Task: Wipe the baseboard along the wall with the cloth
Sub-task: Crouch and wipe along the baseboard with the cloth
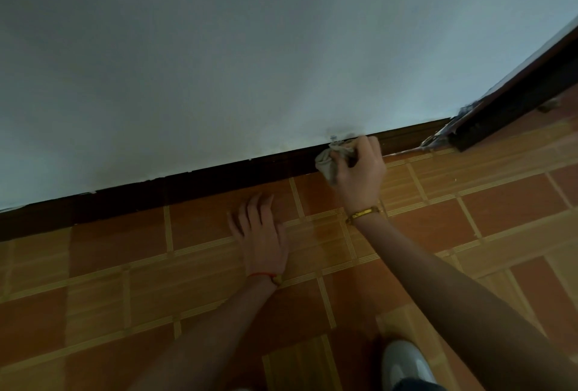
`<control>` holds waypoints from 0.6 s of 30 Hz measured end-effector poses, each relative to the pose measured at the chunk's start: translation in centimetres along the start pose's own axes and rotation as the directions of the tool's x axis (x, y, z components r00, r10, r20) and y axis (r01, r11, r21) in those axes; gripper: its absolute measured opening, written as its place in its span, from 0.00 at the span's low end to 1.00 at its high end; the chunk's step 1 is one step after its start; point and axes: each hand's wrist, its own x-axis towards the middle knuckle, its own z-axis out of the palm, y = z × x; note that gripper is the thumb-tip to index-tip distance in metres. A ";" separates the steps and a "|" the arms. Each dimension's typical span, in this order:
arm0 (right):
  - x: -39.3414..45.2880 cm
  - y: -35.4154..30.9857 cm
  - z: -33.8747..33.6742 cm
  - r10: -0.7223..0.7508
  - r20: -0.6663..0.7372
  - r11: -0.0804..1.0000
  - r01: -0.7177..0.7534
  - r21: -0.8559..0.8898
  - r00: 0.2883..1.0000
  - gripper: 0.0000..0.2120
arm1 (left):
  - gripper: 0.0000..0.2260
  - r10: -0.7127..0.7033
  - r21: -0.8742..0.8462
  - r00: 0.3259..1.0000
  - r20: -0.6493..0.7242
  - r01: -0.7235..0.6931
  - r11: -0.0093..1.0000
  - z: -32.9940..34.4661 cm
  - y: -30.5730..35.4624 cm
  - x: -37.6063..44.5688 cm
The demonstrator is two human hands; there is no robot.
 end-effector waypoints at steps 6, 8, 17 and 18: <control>3.0 4.0 -2.6 0.087 -0.146 0.995 -0.094 -0.039 0.985 0.10 | 0.23 -0.020 0.063 1.000 0.012 0.019 0.998 0.8 -0.2 -0.2; 2.4 3.6 -2.0 0.060 -0.115 0.998 -0.063 -0.018 0.992 0.10 | 0.22 -0.021 0.105 1.000 0.015 0.020 0.994 1.2 -0.2 -0.3; 0.9 3.7 -0.7 -0.094 0.068 0.994 0.090 0.059 0.993 0.09 | 0.22 0.006 0.159 1.000 -0.018 -0.003 0.987 1.4 -0.3 -0.5; 1.5 4.8 -1.3 -0.023 0.038 0.999 0.022 0.037 0.999 0.09 | 0.22 0.005 0.154 1.000 -0.019 -0.002 0.988 1.4 -0.2 -0.5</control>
